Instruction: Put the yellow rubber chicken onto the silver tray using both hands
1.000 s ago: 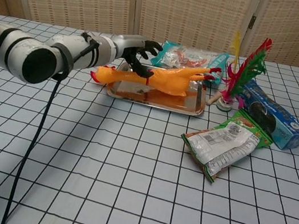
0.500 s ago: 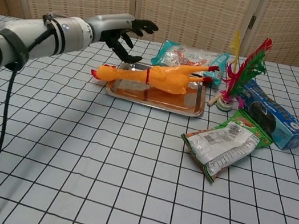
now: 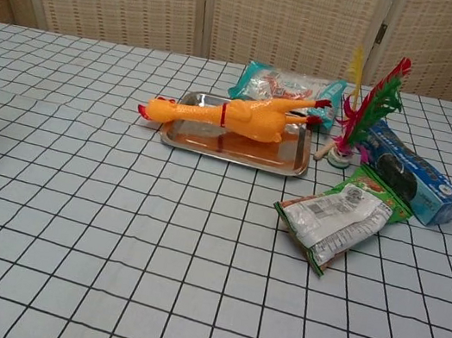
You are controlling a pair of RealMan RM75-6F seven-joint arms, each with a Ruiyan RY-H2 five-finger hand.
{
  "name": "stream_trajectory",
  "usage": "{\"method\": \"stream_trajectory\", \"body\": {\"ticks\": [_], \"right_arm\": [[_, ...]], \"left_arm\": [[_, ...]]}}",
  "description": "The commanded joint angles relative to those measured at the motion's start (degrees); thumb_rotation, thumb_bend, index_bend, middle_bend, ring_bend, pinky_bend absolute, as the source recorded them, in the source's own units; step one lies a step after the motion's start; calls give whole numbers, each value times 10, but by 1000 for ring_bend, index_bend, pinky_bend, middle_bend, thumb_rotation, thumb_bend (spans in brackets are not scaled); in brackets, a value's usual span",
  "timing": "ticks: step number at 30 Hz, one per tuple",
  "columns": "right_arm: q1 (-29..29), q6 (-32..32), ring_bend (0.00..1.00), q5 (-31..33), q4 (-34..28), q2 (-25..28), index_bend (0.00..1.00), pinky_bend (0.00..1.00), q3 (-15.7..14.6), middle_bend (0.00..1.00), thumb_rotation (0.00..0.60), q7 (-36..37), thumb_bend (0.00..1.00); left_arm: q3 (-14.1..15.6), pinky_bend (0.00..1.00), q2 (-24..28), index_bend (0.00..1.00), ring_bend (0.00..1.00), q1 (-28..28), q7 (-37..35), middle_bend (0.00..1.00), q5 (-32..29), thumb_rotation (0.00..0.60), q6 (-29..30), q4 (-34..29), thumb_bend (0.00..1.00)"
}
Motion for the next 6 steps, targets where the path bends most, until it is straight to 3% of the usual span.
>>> {"method": "stream_trajectory", "body": {"ticks": [1,6], "right_arm": [[-30,25,0,-34,12,-15,0,0,-23,0,600,11,123],[-38,30,0,-37,13,-10,0,0,-19,0,600,27,123]], "left_arm": [[42,123,28,0,2,59,57,38,12,600,30,-4,407],[34,117,36,0,0,61,65,34,13,600,27,-23,407]]}}
